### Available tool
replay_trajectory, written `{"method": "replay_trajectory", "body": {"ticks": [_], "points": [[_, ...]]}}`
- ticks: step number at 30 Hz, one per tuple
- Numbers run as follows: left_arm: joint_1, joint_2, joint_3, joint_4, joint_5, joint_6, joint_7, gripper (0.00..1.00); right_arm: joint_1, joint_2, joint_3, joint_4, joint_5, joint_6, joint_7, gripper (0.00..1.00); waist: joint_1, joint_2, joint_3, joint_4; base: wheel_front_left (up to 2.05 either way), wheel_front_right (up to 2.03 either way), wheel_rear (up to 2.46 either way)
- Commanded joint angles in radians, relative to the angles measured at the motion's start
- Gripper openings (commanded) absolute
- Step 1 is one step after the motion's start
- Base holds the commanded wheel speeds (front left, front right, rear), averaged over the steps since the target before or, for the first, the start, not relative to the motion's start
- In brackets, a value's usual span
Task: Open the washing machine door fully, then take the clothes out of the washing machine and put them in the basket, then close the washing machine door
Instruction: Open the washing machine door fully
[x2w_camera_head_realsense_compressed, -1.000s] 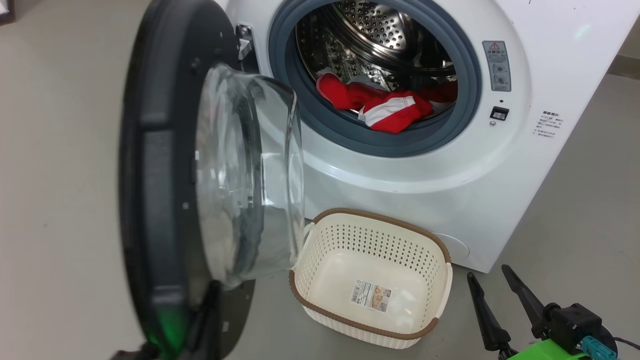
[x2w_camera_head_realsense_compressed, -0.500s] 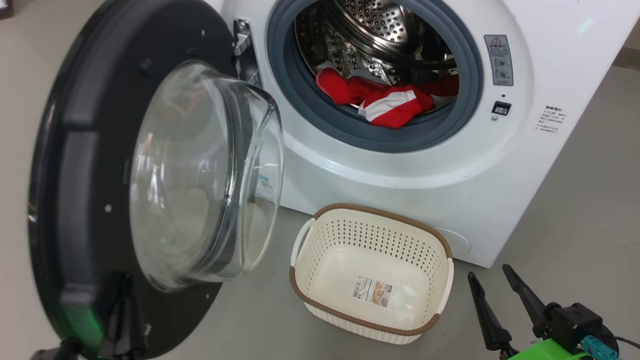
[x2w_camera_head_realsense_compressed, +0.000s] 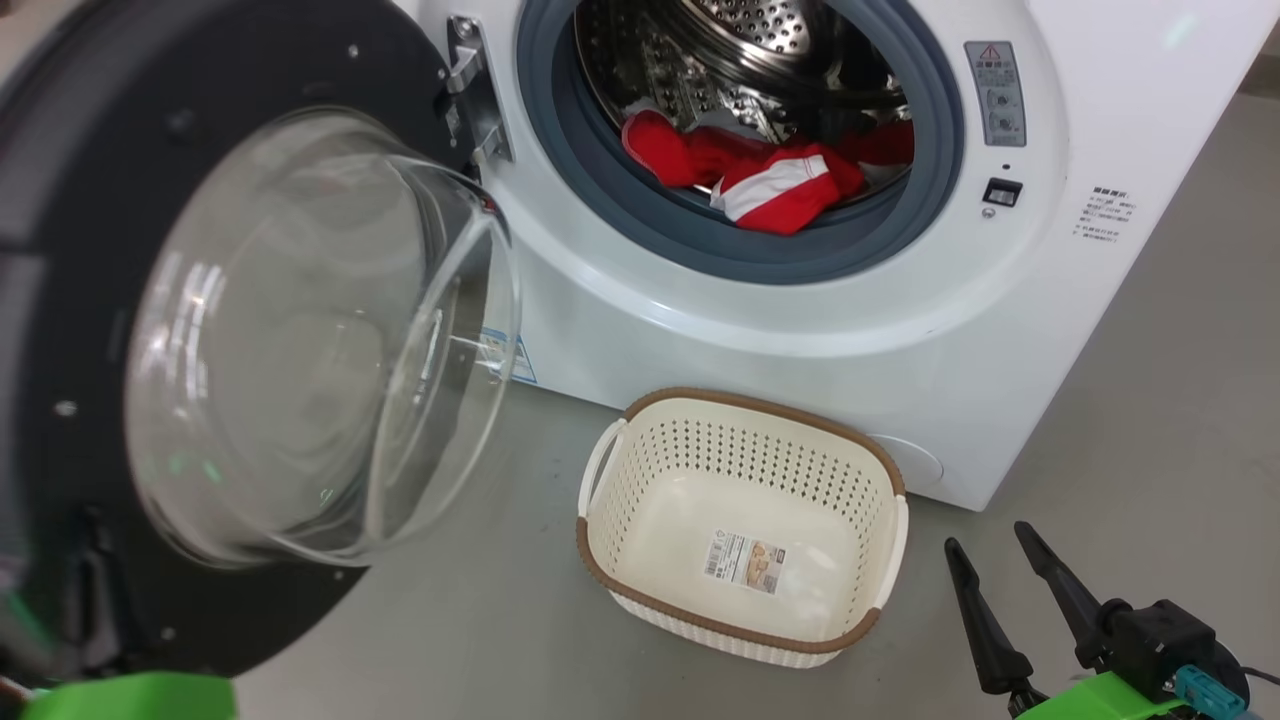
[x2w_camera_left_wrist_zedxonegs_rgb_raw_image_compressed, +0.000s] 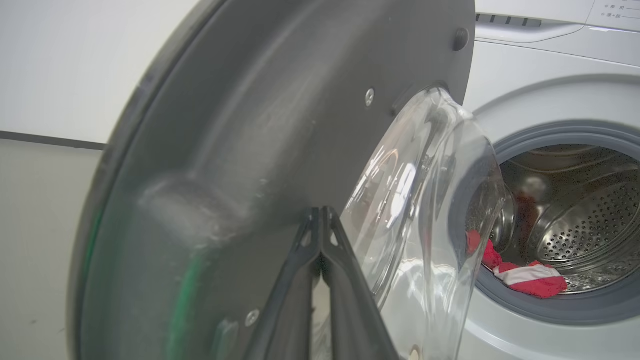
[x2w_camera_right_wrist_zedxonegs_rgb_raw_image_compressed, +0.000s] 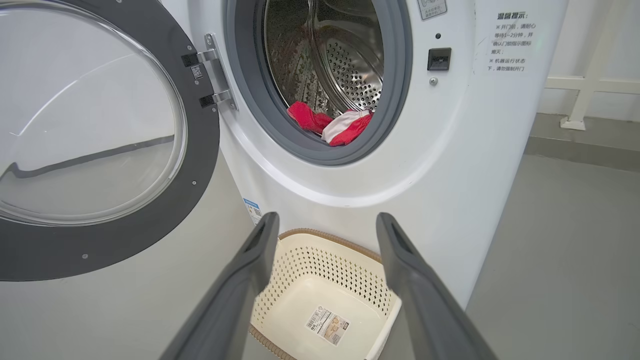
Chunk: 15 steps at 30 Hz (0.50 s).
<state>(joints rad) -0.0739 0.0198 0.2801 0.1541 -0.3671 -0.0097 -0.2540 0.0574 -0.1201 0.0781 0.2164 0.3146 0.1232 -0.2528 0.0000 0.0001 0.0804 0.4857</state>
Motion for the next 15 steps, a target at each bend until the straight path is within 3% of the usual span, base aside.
{"method": "replay_trajectory", "body": {"ticks": [1,6,15], "points": [[-0.058,0.03,0.074,-0.014,0.018,0.003,-0.008,0.0,-0.04,-0.015,0.019,-0.027,-0.004,0.008,-0.009,1.0,0.0,-0.0001,0.01,-0.002,0.0,0.0,0.0],[-0.142,0.031,0.188,0.04,0.062,-0.029,-0.008,0.0,-0.052,-0.029,0.019,-0.03,-0.006,0.008,-0.009,1.0,0.0,-0.0001,0.038,-0.01,0.0,0.0,0.0],[-0.268,0.067,0.309,0.164,0.114,-0.081,-0.008,0.0,-0.072,-0.051,0.018,-0.035,-0.011,0.008,-0.009,1.0,0.0,-0.0001,0.08,-0.03,0.0,0.0,0.0]]}}
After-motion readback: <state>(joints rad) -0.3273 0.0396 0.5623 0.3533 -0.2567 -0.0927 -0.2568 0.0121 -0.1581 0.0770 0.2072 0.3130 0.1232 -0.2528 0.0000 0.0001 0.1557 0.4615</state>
